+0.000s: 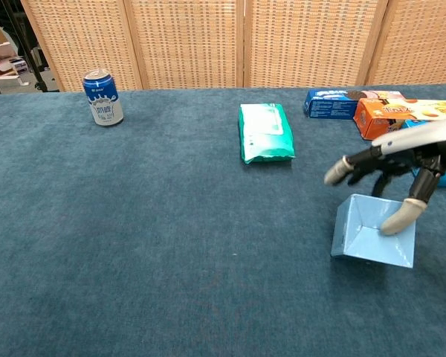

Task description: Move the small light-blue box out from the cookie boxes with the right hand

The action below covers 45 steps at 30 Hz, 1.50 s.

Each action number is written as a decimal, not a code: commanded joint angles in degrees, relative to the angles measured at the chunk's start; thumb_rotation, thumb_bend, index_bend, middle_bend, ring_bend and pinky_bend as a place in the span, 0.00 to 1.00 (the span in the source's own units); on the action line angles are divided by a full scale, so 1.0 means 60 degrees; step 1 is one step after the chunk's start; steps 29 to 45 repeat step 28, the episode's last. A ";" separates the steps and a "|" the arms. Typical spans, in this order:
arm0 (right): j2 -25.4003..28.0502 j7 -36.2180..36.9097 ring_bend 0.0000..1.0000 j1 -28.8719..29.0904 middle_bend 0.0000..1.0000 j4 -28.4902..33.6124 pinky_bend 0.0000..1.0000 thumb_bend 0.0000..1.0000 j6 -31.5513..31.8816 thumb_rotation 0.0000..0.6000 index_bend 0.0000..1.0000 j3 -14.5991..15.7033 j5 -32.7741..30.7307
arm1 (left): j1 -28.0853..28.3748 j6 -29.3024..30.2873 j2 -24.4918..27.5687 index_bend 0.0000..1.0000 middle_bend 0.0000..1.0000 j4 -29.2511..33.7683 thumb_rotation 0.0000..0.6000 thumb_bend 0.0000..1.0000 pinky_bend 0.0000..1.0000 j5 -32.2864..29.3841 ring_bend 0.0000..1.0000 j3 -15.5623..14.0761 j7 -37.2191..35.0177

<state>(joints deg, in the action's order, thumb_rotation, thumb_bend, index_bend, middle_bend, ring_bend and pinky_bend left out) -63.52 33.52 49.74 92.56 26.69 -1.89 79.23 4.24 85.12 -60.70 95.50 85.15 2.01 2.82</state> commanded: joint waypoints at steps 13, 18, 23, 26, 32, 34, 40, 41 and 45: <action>0.1110 -0.1627 0.00 -0.1646 0.00 0.1463 0.00 0.00 0.3575 1.00 0.00 -0.0322 0.0693 | -0.0040 0.0099 -0.0004 0.00 0.00 -0.0023 1.00 0.00 0.00 0.0033 0.00 0.0011 -0.0078; -0.0093 -0.4775 0.00 -0.3614 0.00 0.0176 0.00 0.00 0.7814 1.00 0.00 -0.0133 0.2045 | -0.0047 0.0157 -0.0051 0.00 0.00 -0.0163 1.00 0.00 0.00 0.0011 0.00 0.0063 -0.0177; -0.1150 -0.5947 0.00 -0.4694 0.00 -0.1198 0.00 0.00 0.9737 1.00 0.00 0.0032 0.2550 | -0.0028 0.0200 -0.0113 0.00 0.00 -0.0310 1.00 0.00 0.00 0.0110 0.00 0.0071 -0.0306; -0.1623 -0.6140 0.00 -0.5241 0.00 -0.1802 0.00 0.00 1.0568 1.00 0.00 0.0066 0.2601 | -0.0025 0.0194 -0.0144 0.00 0.00 -0.0361 1.00 0.00 0.00 0.0102 0.00 0.0076 -0.0348; -0.1786 -0.6081 0.00 -0.5500 0.00 -0.2036 0.00 0.00 1.0888 1.00 0.00 0.0085 0.2573 | -0.0019 0.0171 -0.0153 0.00 0.00 -0.0383 1.00 0.00 0.00 0.0106 0.00 0.0066 -0.0366; -0.1786 -0.6081 0.00 -0.5500 0.00 -0.2036 0.00 0.00 1.0888 1.00 0.00 0.0085 0.2573 | -0.0019 0.0171 -0.0153 0.00 0.00 -0.0383 1.00 0.00 0.00 0.0106 0.00 0.0066 -0.0366; -0.1786 -0.6081 0.00 -0.5500 0.00 -0.2036 0.00 0.00 1.0888 1.00 0.00 0.0085 0.2573 | -0.0019 0.0171 -0.0153 0.00 0.00 -0.0383 1.00 0.00 0.00 0.0106 0.00 0.0066 -0.0366; -0.1786 -0.6081 0.00 -0.5500 0.00 -0.2036 0.00 0.00 1.0888 1.00 0.00 0.0085 0.2573 | -0.0019 0.0171 -0.0153 0.00 0.00 -0.0383 1.00 0.00 0.00 0.0106 0.00 0.0066 -0.0366; -0.1786 -0.6081 0.00 -0.5500 0.00 -0.2036 0.00 0.00 1.0888 1.00 0.00 0.0085 0.2573 | -0.0019 0.0171 -0.0153 0.00 0.00 -0.0383 1.00 0.00 0.00 0.0106 0.00 0.0066 -0.0366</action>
